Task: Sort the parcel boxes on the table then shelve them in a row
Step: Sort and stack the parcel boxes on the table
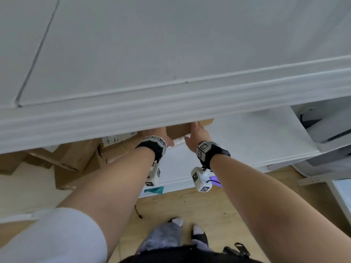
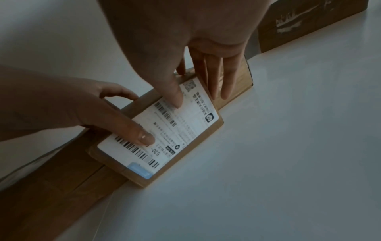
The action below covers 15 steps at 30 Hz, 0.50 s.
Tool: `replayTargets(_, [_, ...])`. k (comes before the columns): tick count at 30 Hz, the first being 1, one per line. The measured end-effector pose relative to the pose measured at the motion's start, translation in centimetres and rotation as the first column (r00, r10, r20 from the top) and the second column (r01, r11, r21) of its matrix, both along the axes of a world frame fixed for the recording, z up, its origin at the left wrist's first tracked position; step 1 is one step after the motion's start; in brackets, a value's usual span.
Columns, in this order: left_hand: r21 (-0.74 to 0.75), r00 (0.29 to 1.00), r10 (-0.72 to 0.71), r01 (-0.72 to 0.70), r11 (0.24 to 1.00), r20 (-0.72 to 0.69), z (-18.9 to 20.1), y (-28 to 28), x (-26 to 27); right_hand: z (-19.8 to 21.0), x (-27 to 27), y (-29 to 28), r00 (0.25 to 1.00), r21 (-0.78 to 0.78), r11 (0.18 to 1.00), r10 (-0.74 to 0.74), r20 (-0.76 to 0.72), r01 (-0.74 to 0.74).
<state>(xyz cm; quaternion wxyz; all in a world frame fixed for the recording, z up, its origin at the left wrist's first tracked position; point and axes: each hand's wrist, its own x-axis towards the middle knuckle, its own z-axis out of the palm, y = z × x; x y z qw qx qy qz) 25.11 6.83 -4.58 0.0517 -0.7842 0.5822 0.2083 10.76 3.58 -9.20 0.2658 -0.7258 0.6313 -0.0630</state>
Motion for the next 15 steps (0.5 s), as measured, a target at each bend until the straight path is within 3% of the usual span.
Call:
replayTargets(4, [-0.034, 0.989, -0.027, 0.032, 0.999, 0.146, -0.6, 0.4, -0.8, 0.0, -1.0, 1.0, 1.0, -0.034, 0.999, 0.018, 0.019, -0.017])
replayTargets(15, [-0.079, 0.987, -0.001, 0.014, 0.997, 0.163, 1.2, 4.6, -4.1, 3.4, -4.9, 3.0, 0.968, -0.144, 0.961, 0.22, -0.123, -0.236])
